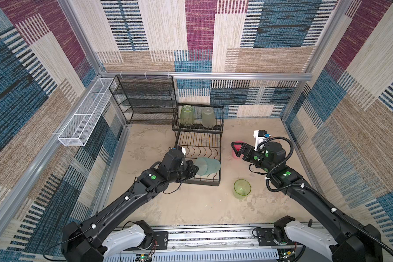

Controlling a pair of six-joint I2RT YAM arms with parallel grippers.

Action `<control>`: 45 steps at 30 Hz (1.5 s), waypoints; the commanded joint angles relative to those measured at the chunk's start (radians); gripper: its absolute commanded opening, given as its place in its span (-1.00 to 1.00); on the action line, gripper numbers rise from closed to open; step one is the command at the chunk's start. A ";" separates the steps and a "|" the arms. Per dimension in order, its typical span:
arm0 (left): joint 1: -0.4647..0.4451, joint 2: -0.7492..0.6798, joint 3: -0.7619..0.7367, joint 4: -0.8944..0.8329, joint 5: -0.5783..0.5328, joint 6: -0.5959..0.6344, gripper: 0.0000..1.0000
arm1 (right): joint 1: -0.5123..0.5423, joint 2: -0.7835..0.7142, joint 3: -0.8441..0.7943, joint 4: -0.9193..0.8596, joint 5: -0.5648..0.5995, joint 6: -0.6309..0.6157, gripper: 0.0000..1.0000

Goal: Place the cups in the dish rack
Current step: 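Lift the teal cup toward the rack while the right gripper moves to meet it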

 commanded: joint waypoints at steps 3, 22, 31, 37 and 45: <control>0.036 0.043 -0.064 0.354 0.123 0.001 -0.97 | 0.000 0.019 0.021 0.069 -0.058 0.194 0.83; 0.067 0.172 -0.140 0.795 0.185 -0.041 -0.97 | -0.108 0.054 -0.065 0.232 -0.249 0.633 0.83; 0.067 0.280 -0.132 0.975 0.223 -0.084 -0.98 | -0.129 0.072 -0.106 0.331 -0.301 0.756 0.83; 0.058 0.361 -0.116 1.116 0.231 -0.107 -0.98 | -0.130 0.077 -0.100 0.332 -0.275 0.794 0.82; 0.019 0.455 -0.051 1.163 0.226 -0.108 -0.98 | -0.131 0.108 -0.077 0.334 -0.237 0.802 0.84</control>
